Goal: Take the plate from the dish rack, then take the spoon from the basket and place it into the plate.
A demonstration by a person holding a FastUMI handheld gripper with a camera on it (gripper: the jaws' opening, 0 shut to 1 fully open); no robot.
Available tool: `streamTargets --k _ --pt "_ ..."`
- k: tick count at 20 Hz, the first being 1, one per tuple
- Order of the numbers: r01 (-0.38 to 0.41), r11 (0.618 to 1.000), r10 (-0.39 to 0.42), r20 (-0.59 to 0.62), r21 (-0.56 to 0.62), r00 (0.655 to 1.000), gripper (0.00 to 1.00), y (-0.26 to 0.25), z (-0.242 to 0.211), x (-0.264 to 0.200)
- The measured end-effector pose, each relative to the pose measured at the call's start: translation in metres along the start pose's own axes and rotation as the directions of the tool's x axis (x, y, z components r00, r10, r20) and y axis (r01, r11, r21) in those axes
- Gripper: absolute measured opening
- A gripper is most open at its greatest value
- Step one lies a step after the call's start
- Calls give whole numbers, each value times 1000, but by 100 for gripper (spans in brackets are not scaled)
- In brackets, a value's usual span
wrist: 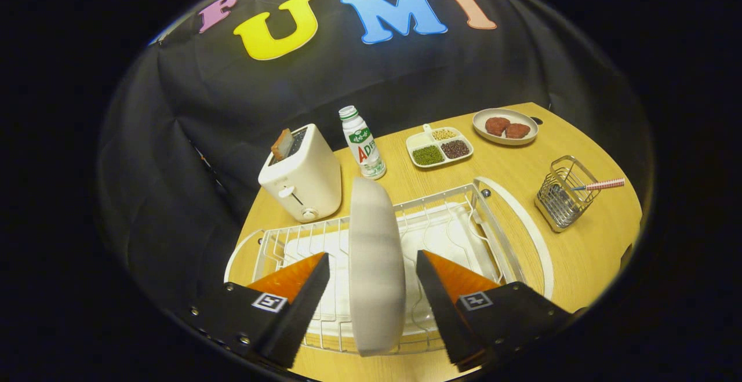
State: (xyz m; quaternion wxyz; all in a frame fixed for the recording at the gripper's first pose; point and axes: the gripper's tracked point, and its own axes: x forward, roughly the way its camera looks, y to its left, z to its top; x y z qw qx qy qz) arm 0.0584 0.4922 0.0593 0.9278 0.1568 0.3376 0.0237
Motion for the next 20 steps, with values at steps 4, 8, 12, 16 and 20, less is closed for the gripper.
streamTargets --k 4,8,12,16,20 --pt "26 1000 -27 -35 -7 999 56 -5 -8 6" --pt "121 991 -123 -39 -54 992 36 -18 -3 5" --pt "231 964 -236 -27 -132 971 31 -25 2 -3" --pt "285 938 -289 11 -199 957 29 -19 15 -7" --pt "341 887 -336 70 -312 939 29 -13 27 -16"
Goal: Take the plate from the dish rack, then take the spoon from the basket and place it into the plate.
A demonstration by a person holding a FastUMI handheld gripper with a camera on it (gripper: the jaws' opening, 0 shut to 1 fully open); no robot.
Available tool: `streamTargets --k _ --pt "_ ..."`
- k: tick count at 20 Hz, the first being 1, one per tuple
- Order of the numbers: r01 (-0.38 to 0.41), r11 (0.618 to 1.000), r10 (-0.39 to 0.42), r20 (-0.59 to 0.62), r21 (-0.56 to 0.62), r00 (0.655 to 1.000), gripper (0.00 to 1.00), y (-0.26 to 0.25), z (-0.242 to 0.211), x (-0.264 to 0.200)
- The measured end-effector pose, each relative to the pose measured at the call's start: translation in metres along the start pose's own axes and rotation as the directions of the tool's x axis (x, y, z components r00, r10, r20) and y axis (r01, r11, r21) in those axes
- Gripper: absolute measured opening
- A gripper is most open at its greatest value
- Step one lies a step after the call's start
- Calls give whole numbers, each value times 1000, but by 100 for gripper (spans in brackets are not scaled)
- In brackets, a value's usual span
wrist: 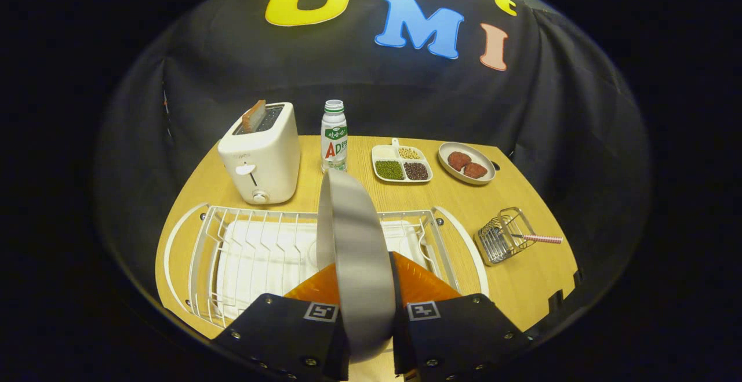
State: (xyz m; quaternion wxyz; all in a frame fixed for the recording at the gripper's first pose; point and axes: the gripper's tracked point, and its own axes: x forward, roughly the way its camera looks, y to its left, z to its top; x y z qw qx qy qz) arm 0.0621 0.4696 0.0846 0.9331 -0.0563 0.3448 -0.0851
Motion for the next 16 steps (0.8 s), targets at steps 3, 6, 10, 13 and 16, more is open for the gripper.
streamTargets --k 3,6,10,13,16 --pt "25 1000 -24 46 -12 999 29 -6 12 -12" --pt "33 999 -33 61 10 998 29 -10 12 -27" --pt "67 998 -68 83 11 994 29 -27 1 -55" --pt "86 996 -86 88 7 992 29 -39 -17 -77" --pt "86 996 -87 80 27 993 29 -49 -43 -99"
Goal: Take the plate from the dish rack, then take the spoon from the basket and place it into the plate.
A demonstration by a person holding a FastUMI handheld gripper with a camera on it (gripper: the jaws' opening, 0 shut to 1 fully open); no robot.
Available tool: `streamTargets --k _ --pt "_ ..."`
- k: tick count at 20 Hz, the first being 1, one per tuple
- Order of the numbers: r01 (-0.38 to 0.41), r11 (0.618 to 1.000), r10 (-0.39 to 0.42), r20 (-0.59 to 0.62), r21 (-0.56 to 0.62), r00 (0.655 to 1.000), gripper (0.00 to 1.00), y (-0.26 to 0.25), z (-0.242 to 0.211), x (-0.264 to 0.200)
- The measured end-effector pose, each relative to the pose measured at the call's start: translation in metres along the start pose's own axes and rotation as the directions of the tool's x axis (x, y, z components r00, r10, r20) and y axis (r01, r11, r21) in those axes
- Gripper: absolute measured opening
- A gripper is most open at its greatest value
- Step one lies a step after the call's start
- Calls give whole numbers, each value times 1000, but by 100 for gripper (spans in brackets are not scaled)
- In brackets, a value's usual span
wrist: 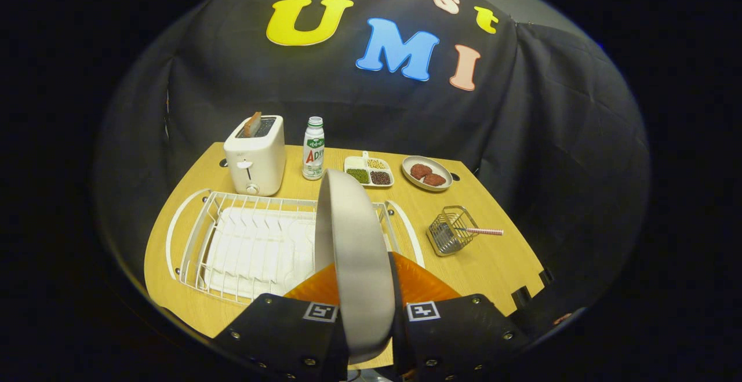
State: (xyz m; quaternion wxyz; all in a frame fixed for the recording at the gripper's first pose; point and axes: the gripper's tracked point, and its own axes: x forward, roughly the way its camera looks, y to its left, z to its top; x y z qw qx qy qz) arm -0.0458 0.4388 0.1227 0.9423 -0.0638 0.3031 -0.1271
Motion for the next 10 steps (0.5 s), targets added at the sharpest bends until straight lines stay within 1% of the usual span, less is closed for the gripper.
streamTargets --k 6,10 --pt "-26 997 27 -14 70 1000 29 -28 -43 -37" --pt "-70 982 81 -53 176 995 29 -41 -80 -44"
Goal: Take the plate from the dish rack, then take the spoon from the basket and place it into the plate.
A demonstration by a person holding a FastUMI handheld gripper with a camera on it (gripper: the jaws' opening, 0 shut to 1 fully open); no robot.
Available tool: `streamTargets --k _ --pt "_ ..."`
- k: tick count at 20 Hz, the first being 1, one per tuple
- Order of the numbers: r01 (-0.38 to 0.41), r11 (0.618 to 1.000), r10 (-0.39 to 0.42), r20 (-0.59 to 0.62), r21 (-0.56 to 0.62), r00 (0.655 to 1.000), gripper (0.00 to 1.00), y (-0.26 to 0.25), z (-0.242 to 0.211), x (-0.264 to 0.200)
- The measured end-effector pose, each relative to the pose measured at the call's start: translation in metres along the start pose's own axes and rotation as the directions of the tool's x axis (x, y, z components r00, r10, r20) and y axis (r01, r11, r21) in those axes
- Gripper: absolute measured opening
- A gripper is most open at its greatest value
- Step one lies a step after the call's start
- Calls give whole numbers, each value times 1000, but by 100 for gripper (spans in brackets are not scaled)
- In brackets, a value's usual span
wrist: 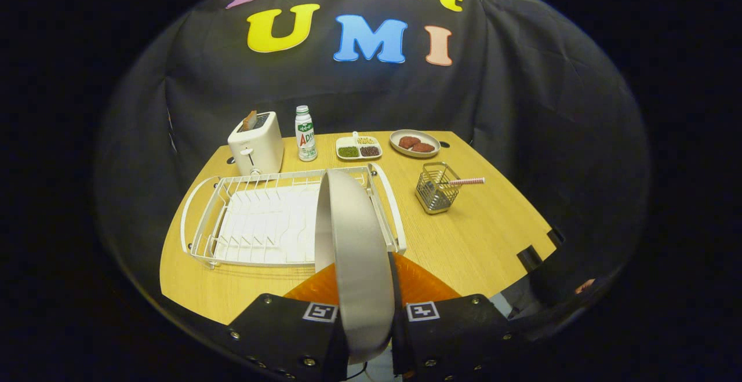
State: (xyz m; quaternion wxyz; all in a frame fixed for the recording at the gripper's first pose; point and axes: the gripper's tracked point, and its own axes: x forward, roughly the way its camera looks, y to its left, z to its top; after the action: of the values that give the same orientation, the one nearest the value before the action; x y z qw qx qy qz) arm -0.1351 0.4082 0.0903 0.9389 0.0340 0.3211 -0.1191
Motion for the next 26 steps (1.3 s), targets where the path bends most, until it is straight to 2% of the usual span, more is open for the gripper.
streamTargets --k 7,10,13,15,21,26 --pt "-44 982 67 -119 183 991 29 -33 -62 15" --pt "-68 955 120 -167 288 979 29 -36 -88 24" --pt "-56 927 142 -210 372 967 29 -40 -108 31" --pt "-55 900 170 -232 433 958 29 -38 -118 36" --pt "-74 777 290 -252 625 923 29 -25 -137 51" --pt "-119 692 393 -234 712 889 29 -12 -139 69"
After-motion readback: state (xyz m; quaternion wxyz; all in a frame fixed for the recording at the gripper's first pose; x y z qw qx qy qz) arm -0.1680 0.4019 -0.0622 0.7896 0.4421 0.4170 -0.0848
